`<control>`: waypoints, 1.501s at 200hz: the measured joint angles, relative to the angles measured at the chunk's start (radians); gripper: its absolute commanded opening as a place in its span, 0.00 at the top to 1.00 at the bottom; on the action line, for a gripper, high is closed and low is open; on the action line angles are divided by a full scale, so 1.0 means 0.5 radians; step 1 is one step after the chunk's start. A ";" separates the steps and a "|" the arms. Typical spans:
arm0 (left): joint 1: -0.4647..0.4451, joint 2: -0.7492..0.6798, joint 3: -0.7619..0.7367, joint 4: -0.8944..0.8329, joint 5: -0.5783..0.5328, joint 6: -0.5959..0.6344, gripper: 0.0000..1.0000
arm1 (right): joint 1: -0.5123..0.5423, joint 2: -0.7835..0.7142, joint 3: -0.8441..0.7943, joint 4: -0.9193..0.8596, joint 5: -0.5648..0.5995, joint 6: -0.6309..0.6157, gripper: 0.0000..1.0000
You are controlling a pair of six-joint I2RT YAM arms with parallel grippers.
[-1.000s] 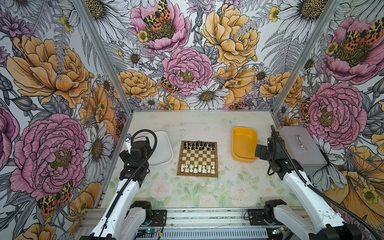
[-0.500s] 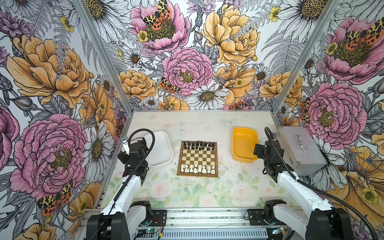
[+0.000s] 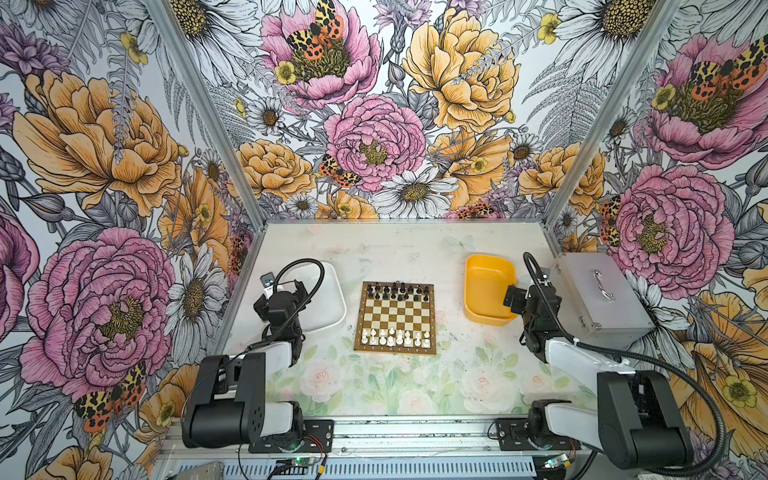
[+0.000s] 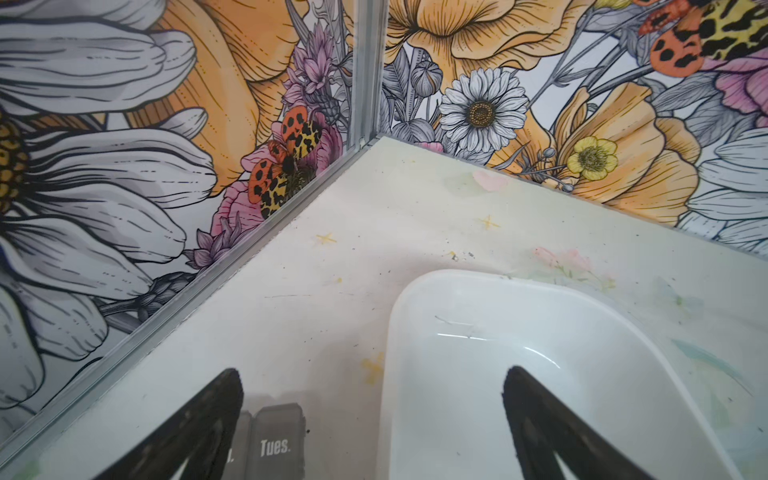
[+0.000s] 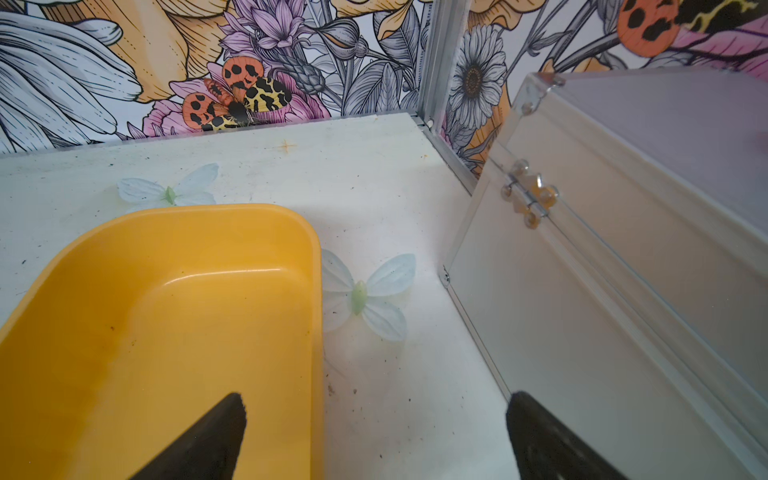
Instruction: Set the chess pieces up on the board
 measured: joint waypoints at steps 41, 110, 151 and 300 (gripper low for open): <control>-0.065 0.278 0.000 0.291 0.162 0.119 0.01 | -0.046 0.339 0.013 0.416 -0.211 -0.083 0.00; -0.058 0.284 0.046 0.356 0.304 0.162 0.01 | -0.072 0.519 -0.006 0.769 -0.488 -0.150 0.00; -0.085 0.284 0.048 0.359 0.255 0.178 0.01 | -0.072 0.519 -0.006 0.797 -0.500 -0.165 0.00; -0.117 0.284 0.053 0.360 0.181 0.209 0.01 | -0.072 0.519 -0.006 0.811 -0.500 -0.165 0.00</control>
